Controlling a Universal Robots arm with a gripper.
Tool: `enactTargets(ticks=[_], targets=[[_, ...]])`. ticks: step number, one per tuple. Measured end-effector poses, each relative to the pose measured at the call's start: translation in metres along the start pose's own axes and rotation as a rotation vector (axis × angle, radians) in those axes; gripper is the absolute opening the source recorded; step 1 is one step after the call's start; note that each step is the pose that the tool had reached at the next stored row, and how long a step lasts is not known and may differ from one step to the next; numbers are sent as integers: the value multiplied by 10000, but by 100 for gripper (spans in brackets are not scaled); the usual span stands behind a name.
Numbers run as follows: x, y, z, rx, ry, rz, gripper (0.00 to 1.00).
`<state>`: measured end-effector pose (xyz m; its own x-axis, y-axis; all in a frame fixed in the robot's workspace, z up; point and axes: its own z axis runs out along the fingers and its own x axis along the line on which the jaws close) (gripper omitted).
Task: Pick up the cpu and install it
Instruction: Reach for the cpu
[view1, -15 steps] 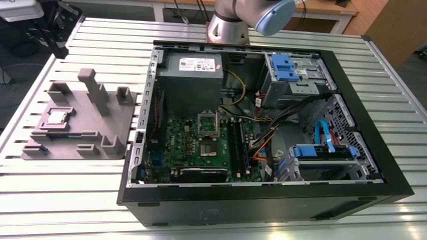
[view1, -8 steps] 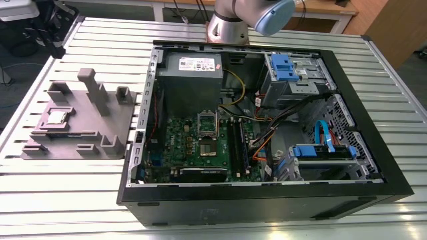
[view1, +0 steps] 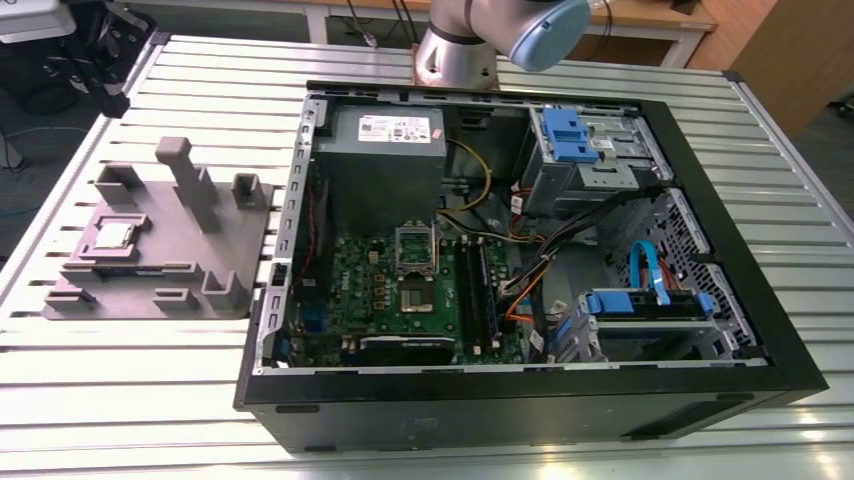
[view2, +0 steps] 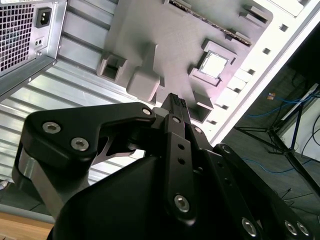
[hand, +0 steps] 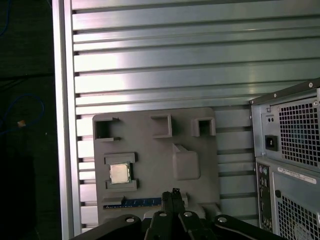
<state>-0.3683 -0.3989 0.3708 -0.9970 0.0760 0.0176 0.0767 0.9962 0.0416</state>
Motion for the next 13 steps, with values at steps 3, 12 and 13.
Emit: enactTargets(ticks=[3, 12, 13], targets=[[13, -1, 0, 0, 0, 1, 10], [67, -5, 2, 0, 0, 0, 10], [72, -6, 2, 0, 0, 0, 10]])
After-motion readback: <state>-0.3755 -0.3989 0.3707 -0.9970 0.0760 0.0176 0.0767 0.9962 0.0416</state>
